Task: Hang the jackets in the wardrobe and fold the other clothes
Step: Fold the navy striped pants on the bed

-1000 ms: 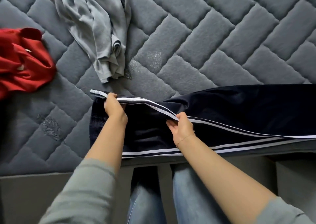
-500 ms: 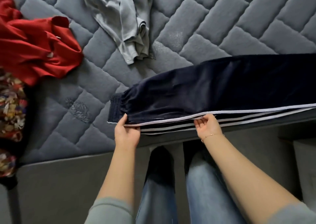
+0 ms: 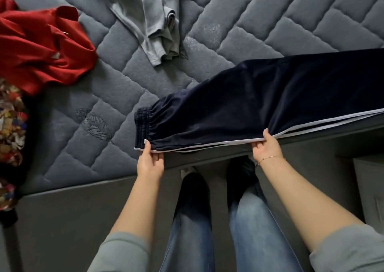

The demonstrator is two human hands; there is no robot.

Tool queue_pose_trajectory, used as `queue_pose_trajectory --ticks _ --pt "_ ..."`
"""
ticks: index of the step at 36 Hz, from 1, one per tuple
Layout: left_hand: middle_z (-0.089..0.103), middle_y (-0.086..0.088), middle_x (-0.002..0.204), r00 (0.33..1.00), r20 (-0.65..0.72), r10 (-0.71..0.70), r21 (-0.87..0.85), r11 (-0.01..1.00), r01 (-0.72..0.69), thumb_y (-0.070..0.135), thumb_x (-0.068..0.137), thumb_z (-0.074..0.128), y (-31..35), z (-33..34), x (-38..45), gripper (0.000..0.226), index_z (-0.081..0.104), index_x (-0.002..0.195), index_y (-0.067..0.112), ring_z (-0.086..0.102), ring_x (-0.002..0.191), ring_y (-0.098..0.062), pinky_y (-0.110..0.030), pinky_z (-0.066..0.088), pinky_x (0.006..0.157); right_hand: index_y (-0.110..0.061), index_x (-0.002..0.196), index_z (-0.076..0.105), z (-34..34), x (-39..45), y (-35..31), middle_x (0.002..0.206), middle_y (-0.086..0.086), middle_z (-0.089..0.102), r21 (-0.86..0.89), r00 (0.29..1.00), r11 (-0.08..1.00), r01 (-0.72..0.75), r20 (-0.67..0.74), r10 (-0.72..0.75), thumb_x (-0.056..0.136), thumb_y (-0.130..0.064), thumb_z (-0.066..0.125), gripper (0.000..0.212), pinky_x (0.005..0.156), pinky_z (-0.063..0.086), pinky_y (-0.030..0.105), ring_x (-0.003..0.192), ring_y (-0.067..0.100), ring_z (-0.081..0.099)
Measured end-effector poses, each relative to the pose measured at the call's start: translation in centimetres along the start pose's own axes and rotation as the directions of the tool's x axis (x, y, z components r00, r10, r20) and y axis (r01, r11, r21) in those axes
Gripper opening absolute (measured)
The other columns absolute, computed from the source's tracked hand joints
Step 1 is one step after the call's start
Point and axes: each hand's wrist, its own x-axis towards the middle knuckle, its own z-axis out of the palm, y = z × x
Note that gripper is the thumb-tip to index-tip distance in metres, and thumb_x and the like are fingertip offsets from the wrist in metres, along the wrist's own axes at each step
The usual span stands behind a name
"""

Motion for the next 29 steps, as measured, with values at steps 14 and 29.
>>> queue_pose_trajectory --ticks 14,29 --pt "0.061 0.002 0.089 0.991 -0.084 -0.105 0.096 0.989 0.113 0.020 0.090 0.067 -12.8 8.2 -5.1 0.015 0.058 0.100 0.015 0.057 0.078 -0.009 -0.023 0.046 0.088 -0.014 0.099 0.061 -5.0 3.5 -10.5 0.099 0.001 0.064 0.080 0.996 0.997 0.017 0.089 -0.025 0.098 -0.020 0.052 0.011 0.099 0.046 0.031 0.095 0.014 0.062" --pt "0.060 0.000 0.121 0.984 -0.135 -0.120 0.334 0.929 0.159 0.024 0.098 0.052 -34.8 17.1 -11.8 0.026 0.055 0.122 0.015 0.057 0.091 -0.007 -0.021 0.045 0.079 -0.013 0.093 0.057 -8.9 11.7 -29.9 0.106 0.010 0.060 -0.120 0.987 0.985 0.121 -0.096 -0.132 0.092 -0.024 0.064 0.012 0.088 0.054 0.030 0.100 0.019 0.060"
